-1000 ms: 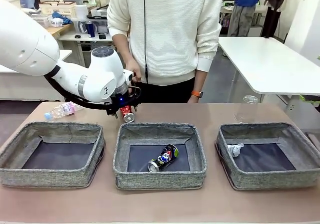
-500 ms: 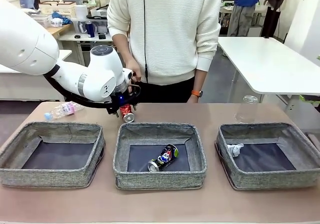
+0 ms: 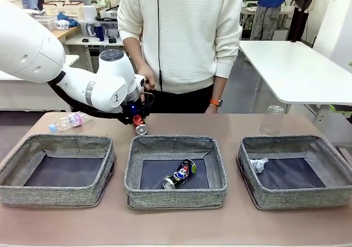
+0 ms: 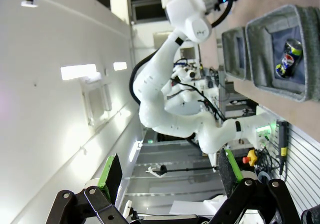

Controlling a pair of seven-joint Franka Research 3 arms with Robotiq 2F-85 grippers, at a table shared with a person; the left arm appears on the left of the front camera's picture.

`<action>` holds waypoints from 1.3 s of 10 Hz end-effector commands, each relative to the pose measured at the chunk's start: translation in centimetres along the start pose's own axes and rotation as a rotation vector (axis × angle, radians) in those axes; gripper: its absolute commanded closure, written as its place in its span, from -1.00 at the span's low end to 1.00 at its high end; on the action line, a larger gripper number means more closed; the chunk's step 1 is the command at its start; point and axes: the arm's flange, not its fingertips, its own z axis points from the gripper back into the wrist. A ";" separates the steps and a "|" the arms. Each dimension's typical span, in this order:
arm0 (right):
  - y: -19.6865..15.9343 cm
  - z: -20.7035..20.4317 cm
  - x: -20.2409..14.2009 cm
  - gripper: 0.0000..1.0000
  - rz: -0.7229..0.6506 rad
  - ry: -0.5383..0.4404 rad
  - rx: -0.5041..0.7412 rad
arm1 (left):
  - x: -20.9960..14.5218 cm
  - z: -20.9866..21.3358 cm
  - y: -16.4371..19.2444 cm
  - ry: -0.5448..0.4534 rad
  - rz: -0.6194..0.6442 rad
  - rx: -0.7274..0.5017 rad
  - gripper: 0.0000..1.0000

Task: Sort the waste into the appropriate baskets.
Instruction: Pick up the waste item pointed out by the person.

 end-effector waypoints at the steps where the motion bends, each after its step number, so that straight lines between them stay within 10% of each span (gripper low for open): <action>1: 0.2 -0.1 0.1 -1.00 0.020 0.003 0.017 | -0.1 -0.1 -0.4 -0.029 0.030 0.012 1.00; 7: 0.2 -0.1 0.1 -1.00 0.020 0.003 0.017 | 0.1 2.5 0.2 0.003 0.043 0.072 1.00; 13: 0.2 -0.1 0.1 -1.00 0.020 0.003 0.017 | -5.5 21.3 6.1 0.258 -0.230 -0.039 1.00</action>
